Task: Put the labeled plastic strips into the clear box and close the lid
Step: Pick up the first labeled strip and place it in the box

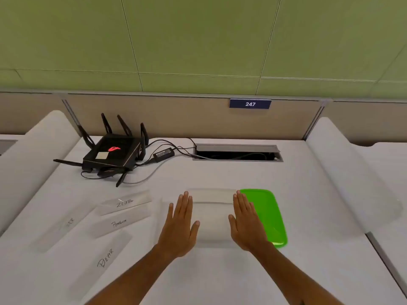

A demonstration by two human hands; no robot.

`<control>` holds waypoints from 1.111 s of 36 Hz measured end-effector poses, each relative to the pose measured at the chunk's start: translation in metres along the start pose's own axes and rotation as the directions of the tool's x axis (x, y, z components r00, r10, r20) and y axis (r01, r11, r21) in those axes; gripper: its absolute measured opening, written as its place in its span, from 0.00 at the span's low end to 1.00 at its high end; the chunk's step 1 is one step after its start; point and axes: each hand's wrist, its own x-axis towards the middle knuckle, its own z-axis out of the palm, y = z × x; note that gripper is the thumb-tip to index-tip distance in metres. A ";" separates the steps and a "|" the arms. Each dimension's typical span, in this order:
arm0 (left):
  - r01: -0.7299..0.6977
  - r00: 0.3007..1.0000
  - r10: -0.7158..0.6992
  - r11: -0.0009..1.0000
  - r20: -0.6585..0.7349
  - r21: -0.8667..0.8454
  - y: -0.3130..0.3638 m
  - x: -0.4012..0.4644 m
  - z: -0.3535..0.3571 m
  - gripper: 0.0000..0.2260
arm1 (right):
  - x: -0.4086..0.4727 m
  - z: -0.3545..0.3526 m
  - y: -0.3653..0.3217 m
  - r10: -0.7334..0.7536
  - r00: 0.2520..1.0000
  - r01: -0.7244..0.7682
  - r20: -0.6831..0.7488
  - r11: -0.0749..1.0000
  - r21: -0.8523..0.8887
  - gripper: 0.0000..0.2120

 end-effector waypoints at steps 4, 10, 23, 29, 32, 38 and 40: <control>0.033 0.998 -0.032 0.999 0.048 -0.026 -0.002 -0.014 0.016 0.34 | -0.014 0.011 0.001 0.039 0.999 -0.037 0.036 0.999 -0.035 0.33; 0.039 0.997 -0.036 0.998 0.066 -0.047 -0.007 -0.022 0.029 0.34 | -0.014 0.017 0.002 0.049 0.998 -0.047 0.031 0.997 -0.064 0.32; 0.077 0.995 -0.095 0.940 -0.039 -0.332 -0.011 -0.029 0.014 0.33 | -0.003 -0.001 -0.021 -0.041 0.975 0.032 -0.218 0.998 -0.046 0.25; 0.089 0.891 -0.322 0.816 -0.320 -0.571 -0.032 -0.051 -0.001 0.22 | 0.018 -0.010 -0.066 -0.151 0.860 0.195 -0.487 0.980 0.042 0.16; 0.123 0.805 -0.447 0.770 -0.391 -0.627 -0.051 -0.067 -0.005 0.18 | 0.026 -0.009 -0.096 -0.198 0.857 0.282 -0.476 0.953 0.112 0.14; 0.284 0.605 -0.734 0.561 -0.309 -0.777 -0.094 -0.114 -0.010 0.10 | 0.032 0.004 -0.167 -0.367 0.879 0.458 -0.305 0.828 0.324 0.14; 0.346 0.521 -0.810 0.487 -0.267 -0.802 -0.110 -0.133 -0.008 0.09 | 0.032 0.012 -0.190 -0.408 0.892 0.452 -0.195 0.803 0.388 0.16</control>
